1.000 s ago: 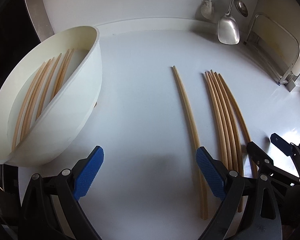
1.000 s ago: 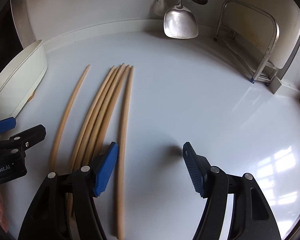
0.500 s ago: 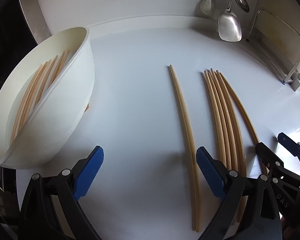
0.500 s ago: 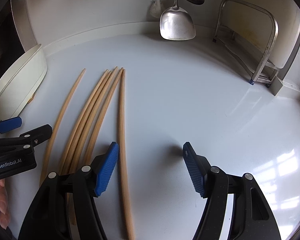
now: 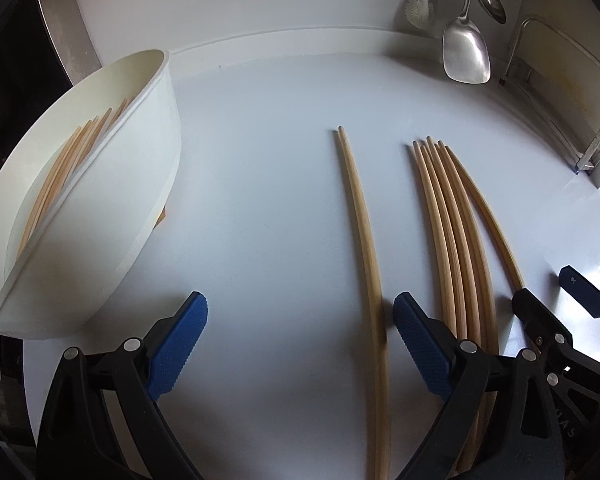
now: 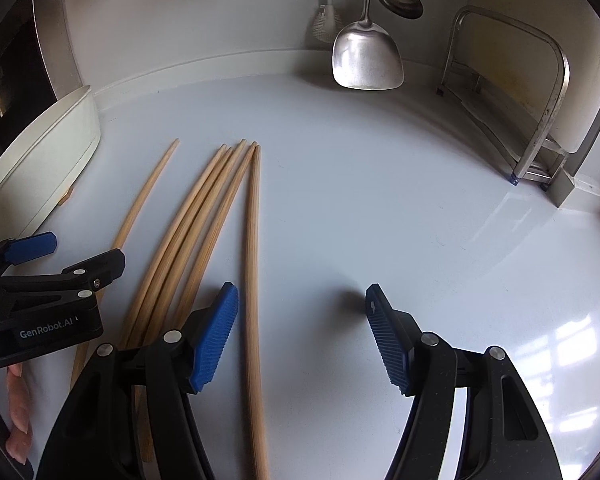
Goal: Organize utensils
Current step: 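Close the right tool on a chopstick while the left tool grasps another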
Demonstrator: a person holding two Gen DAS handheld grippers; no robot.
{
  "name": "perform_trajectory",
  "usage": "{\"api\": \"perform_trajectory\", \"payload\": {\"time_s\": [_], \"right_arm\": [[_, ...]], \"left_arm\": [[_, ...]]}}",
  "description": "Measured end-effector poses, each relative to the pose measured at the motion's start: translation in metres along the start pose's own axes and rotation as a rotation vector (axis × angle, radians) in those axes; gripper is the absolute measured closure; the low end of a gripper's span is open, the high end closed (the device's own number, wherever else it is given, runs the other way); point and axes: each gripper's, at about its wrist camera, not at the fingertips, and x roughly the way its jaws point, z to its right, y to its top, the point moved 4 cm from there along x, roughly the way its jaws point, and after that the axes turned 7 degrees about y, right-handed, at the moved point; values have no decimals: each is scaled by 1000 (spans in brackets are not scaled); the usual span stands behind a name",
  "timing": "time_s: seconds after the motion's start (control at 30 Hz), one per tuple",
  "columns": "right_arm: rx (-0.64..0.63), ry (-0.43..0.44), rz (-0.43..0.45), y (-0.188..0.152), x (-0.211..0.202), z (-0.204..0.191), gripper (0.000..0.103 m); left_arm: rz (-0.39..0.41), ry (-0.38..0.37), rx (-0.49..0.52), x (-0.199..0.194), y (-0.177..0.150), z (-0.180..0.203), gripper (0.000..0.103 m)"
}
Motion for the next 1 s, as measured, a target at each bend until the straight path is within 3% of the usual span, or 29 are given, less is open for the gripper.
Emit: {"api": "perform_trajectory", "payload": {"time_s": [0.07,0.23,0.3,0.37,0.47,0.5,0.57,0.6,0.8,1.0], "right_arm": [[-10,8,-2,0,-1,-2,41],[-56,30,-5,-3,-5,-10,57],[-65,38,-8,-3,-6,-13,73],[-76,34,-9,-3,-7,-16,86],[-85,36,-7,-3,-7,-18,96],[-83,39,-8,-3,-7,-18,96],[-65,53,-6,-3,-8,-17,96],[-57,59,-5,-3,-9,-16,96],[33,117,-19,-3,-14,-7,97],[60,142,-6,5,-40,-8,97]], "left_arm": [[0,-15,-5,-1,-2,0,13],[7,-35,-22,-5,-9,1,21],[9,-38,-20,-7,-10,4,25],[15,-43,-8,-9,-8,9,42],[21,-57,17,-12,-7,17,64],[21,-61,21,-13,-7,18,69],[21,-66,28,-15,-8,20,91],[21,-64,32,-16,-10,19,96],[-21,-83,16,-24,-15,11,96],[-28,-104,-1,-56,-12,3,96]]}}
